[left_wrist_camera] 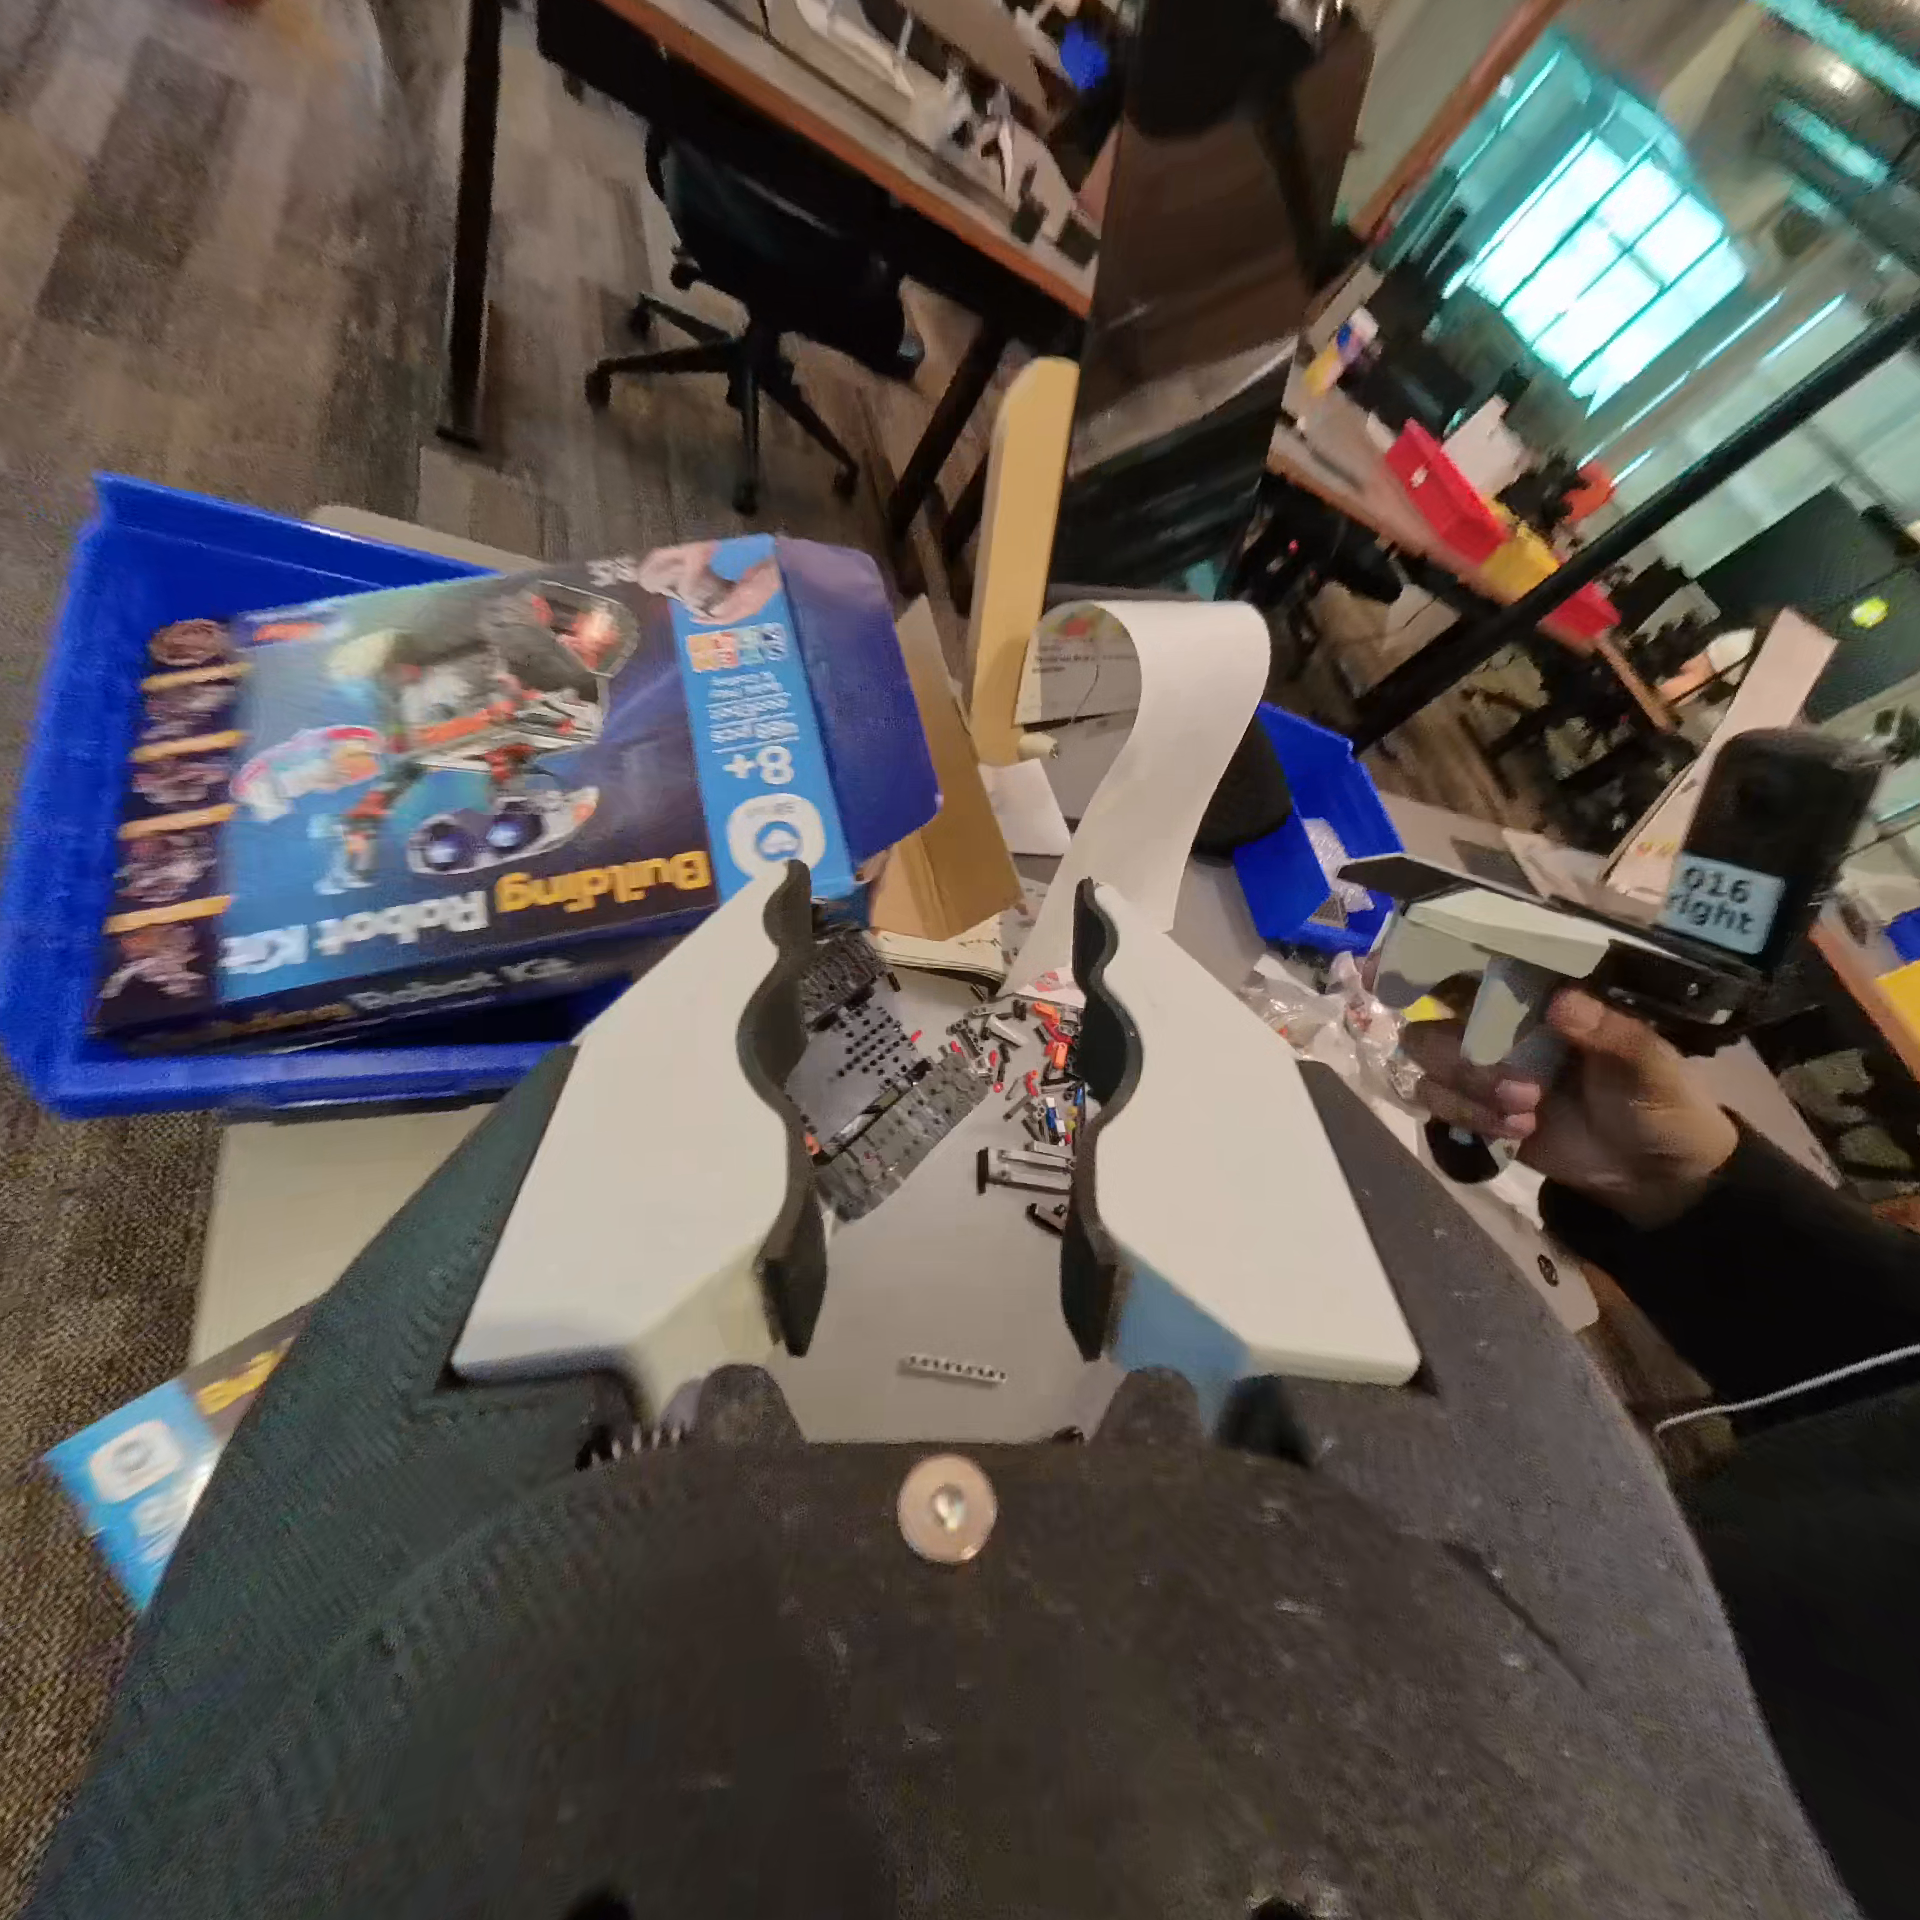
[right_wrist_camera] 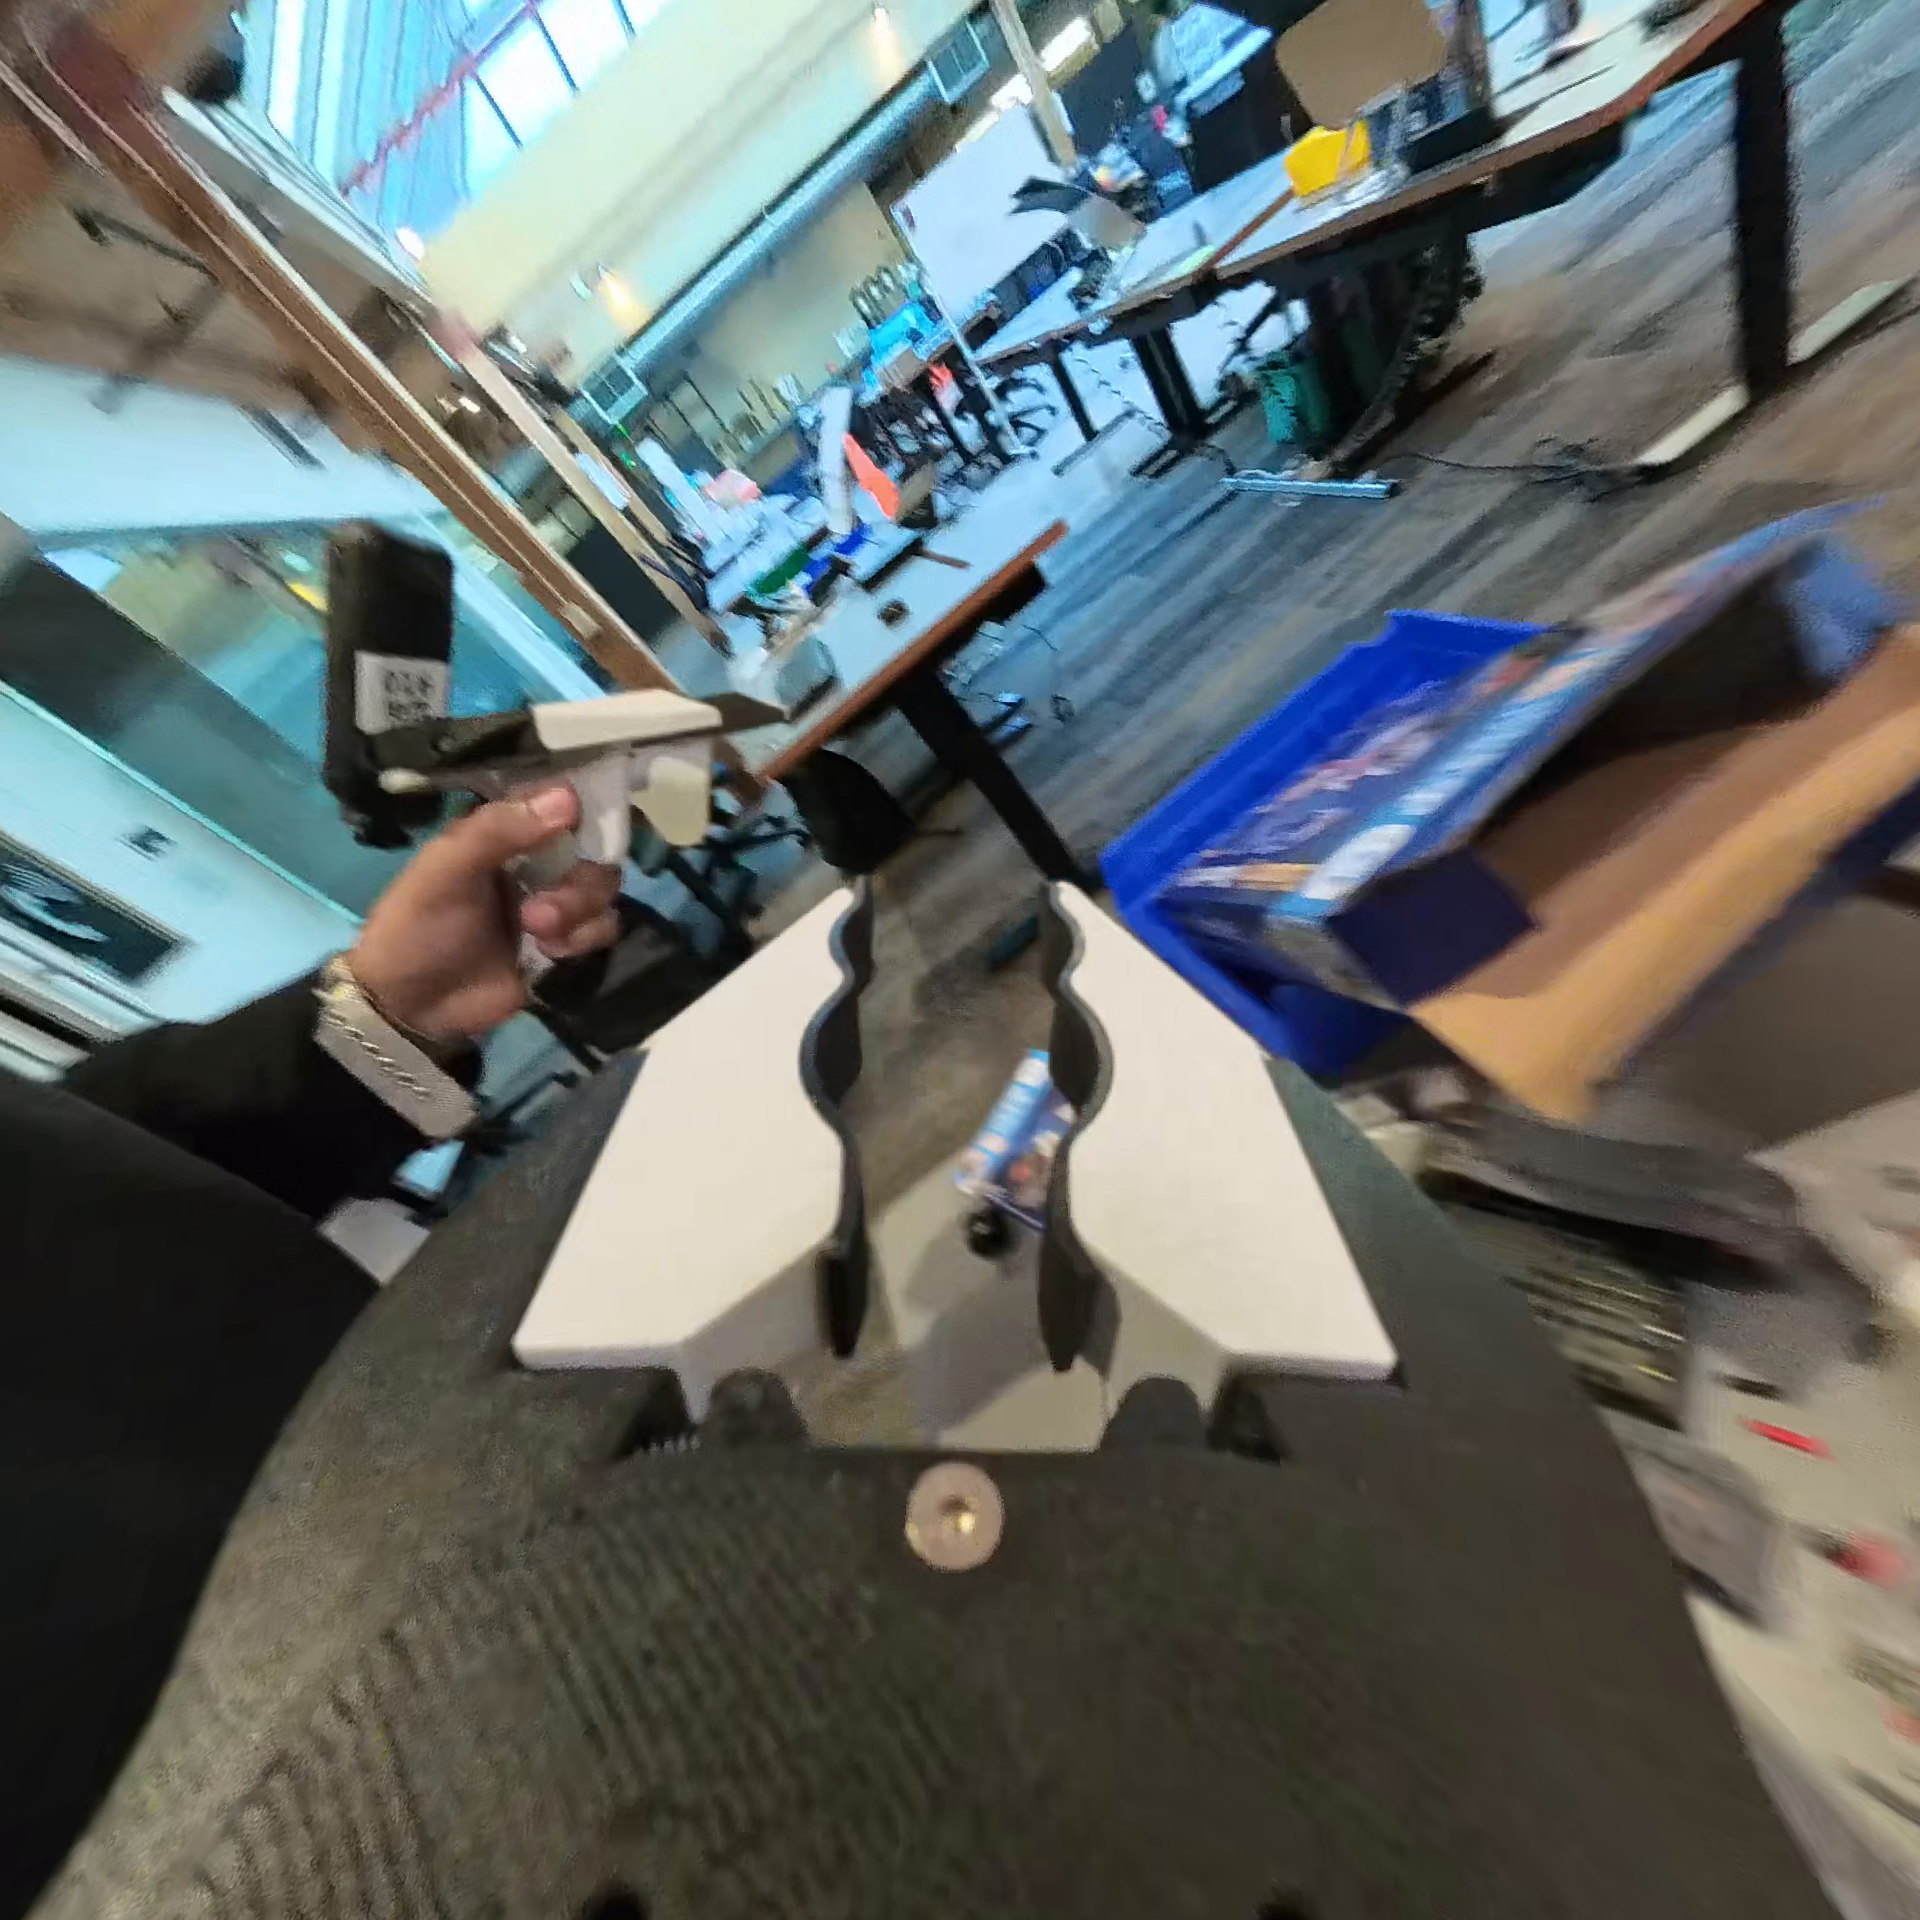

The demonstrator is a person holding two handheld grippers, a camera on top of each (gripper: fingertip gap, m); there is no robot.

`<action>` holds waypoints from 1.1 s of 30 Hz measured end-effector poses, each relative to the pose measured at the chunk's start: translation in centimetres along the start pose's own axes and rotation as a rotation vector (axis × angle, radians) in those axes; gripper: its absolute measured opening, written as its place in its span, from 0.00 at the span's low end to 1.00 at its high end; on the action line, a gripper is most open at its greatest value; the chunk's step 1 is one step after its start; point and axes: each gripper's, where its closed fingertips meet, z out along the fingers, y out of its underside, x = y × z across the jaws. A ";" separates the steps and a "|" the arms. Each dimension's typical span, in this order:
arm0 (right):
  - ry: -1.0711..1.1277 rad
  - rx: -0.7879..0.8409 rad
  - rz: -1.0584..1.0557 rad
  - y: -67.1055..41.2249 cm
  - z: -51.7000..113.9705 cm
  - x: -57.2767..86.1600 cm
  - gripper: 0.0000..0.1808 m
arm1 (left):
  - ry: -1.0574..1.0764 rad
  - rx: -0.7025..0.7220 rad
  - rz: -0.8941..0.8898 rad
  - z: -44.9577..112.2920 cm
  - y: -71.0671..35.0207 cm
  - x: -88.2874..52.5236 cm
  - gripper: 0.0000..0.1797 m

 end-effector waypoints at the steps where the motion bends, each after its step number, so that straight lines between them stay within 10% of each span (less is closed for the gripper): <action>1: -0.030 0.006 0.025 0.4 1.5 -1.6 0.17 | 0.002 0.020 0.005 -2.1 -0.6 -1.2 0.27; 23: -0.477 -0.375 -0.196 16.6 52.9 -39.9 0.41 | -0.540 0.460 -0.384 -57.9 4.8 -33.9 0.33; 33: -0.466 -0.512 -0.032 21.4 76.1 -36.0 0.43 | -0.626 0.392 -0.481 -61.4 0.2 -52.8 0.34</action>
